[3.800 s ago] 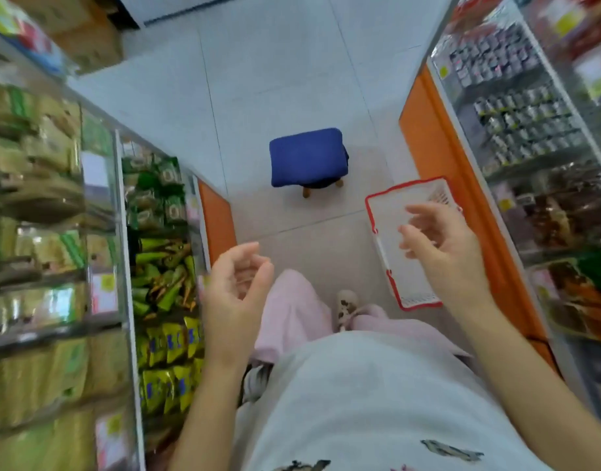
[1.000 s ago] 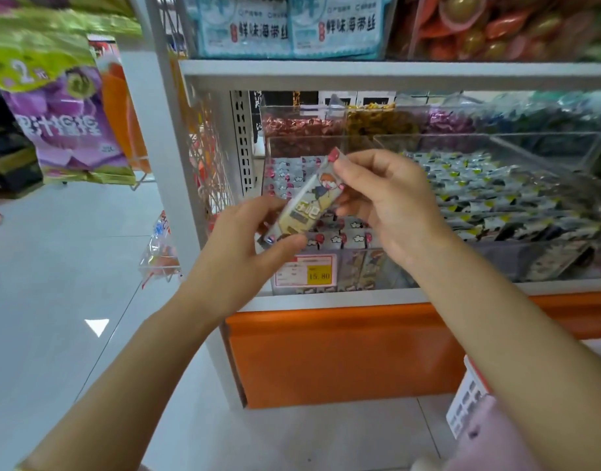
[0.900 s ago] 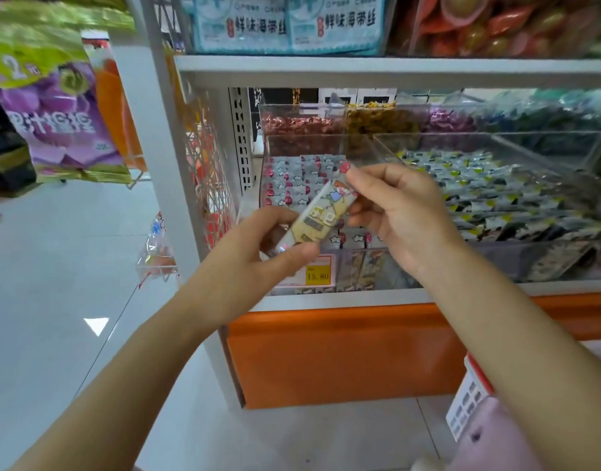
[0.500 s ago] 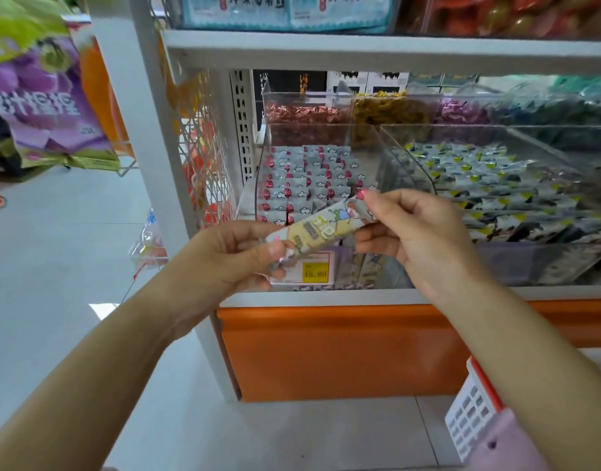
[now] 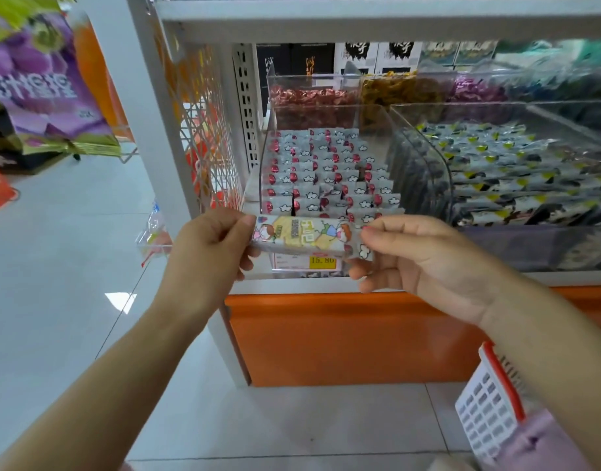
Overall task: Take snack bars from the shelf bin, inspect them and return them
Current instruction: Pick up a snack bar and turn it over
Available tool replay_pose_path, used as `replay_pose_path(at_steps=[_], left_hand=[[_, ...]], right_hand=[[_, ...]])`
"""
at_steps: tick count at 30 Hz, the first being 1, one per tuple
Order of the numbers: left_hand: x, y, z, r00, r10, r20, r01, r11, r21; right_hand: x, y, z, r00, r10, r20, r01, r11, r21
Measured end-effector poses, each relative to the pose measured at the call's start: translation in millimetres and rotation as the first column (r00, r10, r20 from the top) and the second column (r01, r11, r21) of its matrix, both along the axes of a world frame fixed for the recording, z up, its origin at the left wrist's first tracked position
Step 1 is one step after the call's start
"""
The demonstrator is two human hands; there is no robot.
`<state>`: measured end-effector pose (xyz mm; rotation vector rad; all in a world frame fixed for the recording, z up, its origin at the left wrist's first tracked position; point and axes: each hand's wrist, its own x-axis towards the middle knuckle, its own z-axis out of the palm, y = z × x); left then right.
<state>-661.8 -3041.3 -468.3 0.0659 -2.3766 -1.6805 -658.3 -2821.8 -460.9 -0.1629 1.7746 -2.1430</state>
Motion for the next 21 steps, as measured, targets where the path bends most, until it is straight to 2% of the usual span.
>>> replay_pose_path(at_steps=[4, 7, 9, 11, 13, 17, 21], left_hand=[[8, -2, 3, 0.977, -0.082, 0.196, 0.056, 0.989, 0.133], [14, -3, 7, 0.936, -0.194, 0.294, 0.096, 0.943, 0.319], [15, -4, 8, 0.896, -0.288, 0.339, 0.087, 0.861, 0.502], [14, -5, 9, 0.844, -0.386, 0.372, 0.04, 0.738, 0.673], [11, -7, 10, 0.791, -0.475, 0.385, -0.013, 0.617, 0.787], [7, -5, 12, 0.747, -0.565, 0.351, -0.089, 0.437, 0.895], [4, -4, 14, 0.748, -0.579, 0.324, -0.088, 0.397, 0.914]], right_hand=[[1, 1, 0, 0.992, -0.06, 0.114, 0.072, 0.992, -0.102], [2, -3, -5, 0.976, -0.089, 0.197, 0.115, 0.985, -0.126], [1, -7, -6, 0.966, -0.091, 0.242, 0.124, 0.985, -0.122], [0, -10, -4, 0.95, -0.066, 0.305, 0.114, 0.984, -0.14], [-1, -12, -1, 0.92, -0.013, 0.391, 0.108, 0.969, -0.222], [-5, -13, 3, 0.838, 0.091, 0.537, 0.162, 0.899, -0.406], [-6, -14, 4, 0.814, 0.148, 0.562, 0.183, 0.853, -0.49]])
